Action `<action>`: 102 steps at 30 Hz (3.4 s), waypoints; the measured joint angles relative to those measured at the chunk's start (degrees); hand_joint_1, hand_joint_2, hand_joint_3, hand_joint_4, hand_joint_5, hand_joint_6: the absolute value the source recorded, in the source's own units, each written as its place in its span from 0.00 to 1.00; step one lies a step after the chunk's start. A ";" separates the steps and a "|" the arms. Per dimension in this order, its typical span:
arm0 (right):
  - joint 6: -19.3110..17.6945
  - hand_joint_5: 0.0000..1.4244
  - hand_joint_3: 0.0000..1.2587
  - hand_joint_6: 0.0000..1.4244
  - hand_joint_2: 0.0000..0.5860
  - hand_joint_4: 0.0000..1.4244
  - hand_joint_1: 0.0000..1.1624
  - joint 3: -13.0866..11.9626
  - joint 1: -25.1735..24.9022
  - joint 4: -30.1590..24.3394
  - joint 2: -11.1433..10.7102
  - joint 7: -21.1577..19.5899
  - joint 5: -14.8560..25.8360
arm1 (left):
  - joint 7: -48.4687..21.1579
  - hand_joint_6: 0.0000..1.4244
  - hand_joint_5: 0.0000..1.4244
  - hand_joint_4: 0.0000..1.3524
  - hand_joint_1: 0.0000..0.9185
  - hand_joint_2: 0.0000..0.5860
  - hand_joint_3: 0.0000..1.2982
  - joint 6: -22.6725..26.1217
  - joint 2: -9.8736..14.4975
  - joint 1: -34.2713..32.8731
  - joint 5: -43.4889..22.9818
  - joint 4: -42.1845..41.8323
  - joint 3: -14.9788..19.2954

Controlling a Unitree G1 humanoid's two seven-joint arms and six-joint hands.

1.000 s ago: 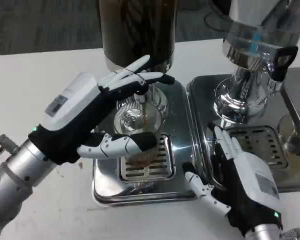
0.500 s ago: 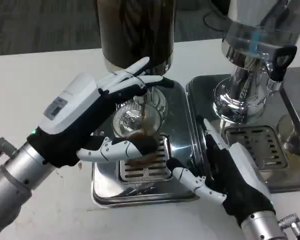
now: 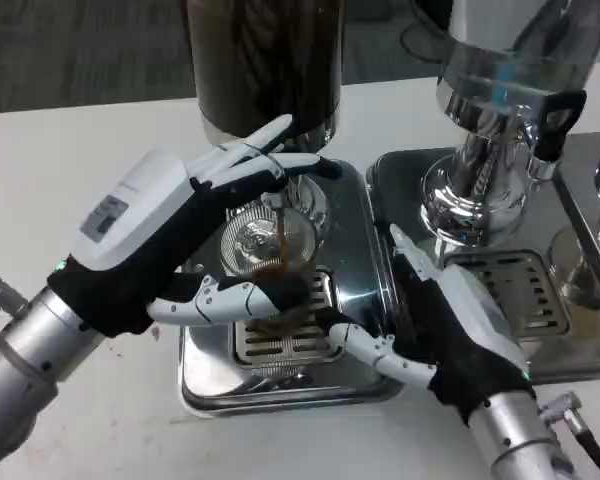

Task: Grasp the cup under the faucet to collect the drink, then remove the cup.

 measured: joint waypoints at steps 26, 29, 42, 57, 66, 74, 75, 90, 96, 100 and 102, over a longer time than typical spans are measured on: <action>2.48 0.00 0.00 0.00 0.28 0.00 0.35 0.48 -7.26 6.26 2.44 4.02 3.60 | 0.74 0.12 0.16 0.05 0.00 0.25 0.24 1.55 0.39 1.64 -0.46 -2.11 0.45; 2.47 0.00 0.00 0.00 0.28 0.00 0.35 1.15 -7.74 6.63 2.49 4.03 3.49 | 0.75 0.12 0.16 0.05 0.00 0.25 0.24 1.85 0.43 1.79 -0.50 -2.47 0.45; 2.48 0.00 0.00 0.00 0.28 0.00 0.35 1.34 -9.04 7.45 2.96 4.13 4.21 | 1.07 0.06 0.13 0.01 0.00 0.26 0.23 2.94 0.44 2.52 -0.27 -3.61 0.91; 1.84 0.00 0.00 0.00 0.29 0.00 0.35 0.92 -9.55 9.31 3.19 3.84 4.51 | 5.02 0.00 0.07 0.00 0.00 0.29 0.19 4.05 -0.44 10.30 -0.07 -3.73 8.88; 1.38 0.00 0.00 0.00 0.30 0.00 0.36 1.01 -9.68 9.41 4.00 3.41 4.50 | 14.36 0.00 0.06 0.00 0.00 0.31 0.18 3.60 -6.34 19.58 -0.60 -1.87 16.47; -0.41 0.00 0.00 0.00 0.29 0.00 0.37 1.35 -9.92 10.52 5.08 3.26 5.38 | 16.34 0.00 0.06 0.00 0.00 0.36 0.20 7.63 -9.80 24.61 -0.55 0.66 18.05; -1.05 0.00 0.00 0.00 0.29 0.00 0.37 1.38 -9.93 11.13 5.29 2.73 5.54 | 16.38 0.00 0.06 0.00 0.00 0.37 0.20 8.34 -10.02 24.87 -0.48 1.29 18.02; -6.77 0.03 0.00 0.09 0.27 0.02 0.49 1.65 -10.14 17.14 9.15 -3.97 6.04 | 16.25 0.00 0.12 0.00 0.00 0.40 0.26 10.42 -11.42 25.00 -0.70 4.47 15.63; -9.00 0.06 0.00 0.12 0.27 0.05 0.54 1.47 -11.14 19.74 9.53 -4.81 6.96 | 16.24 0.00 0.12 0.00 0.00 0.40 0.28 10.42 -11.42 25.06 -0.86 4.46 15.61; -9.98 0.08 0.00 0.18 0.27 0.06 0.57 1.36 -11.41 20.74 9.92 -5.16 8.05 | 16.24 0.00 0.13 0.00 0.00 0.41 0.29 10.43 -11.42 25.22 -0.92 4.42 15.62; -10.59 0.09 0.00 0.21 0.27 0.06 0.58 1.38 -11.43 20.98 9.97 -5.16 8.21 | 16.24 0.00 0.13 0.00 0.00 0.41 0.29 10.43 -11.42 25.41 -0.92 4.33 15.62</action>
